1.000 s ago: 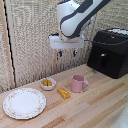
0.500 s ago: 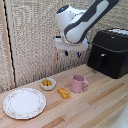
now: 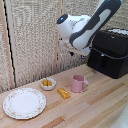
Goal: Carefully navigate your gripper to the air fryer's handle. Confidently seize the handle using your gripper. Gradually bring the handle toward yourself to access the air fryer.
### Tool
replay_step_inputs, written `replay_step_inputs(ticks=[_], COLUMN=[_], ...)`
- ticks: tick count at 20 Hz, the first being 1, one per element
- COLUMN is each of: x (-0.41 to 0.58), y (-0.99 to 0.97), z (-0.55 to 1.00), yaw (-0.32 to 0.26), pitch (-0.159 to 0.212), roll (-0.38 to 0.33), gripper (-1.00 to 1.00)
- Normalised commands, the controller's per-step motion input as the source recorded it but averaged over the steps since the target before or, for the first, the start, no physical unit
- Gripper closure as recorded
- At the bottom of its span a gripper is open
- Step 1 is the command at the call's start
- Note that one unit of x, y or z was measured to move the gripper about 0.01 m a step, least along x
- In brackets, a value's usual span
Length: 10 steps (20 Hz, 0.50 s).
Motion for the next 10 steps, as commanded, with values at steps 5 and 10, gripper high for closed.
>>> replay_step_inputs(ticks=[5, 10], x=[0.041, 0.013], y=[-0.52, -0.57], z=[-0.14, -0.20], yaw=[-0.007, 0.065], pitch=[-0.065, -0.014], roll=[-0.278, -0.167], gripper=[-1.00, -1.00])
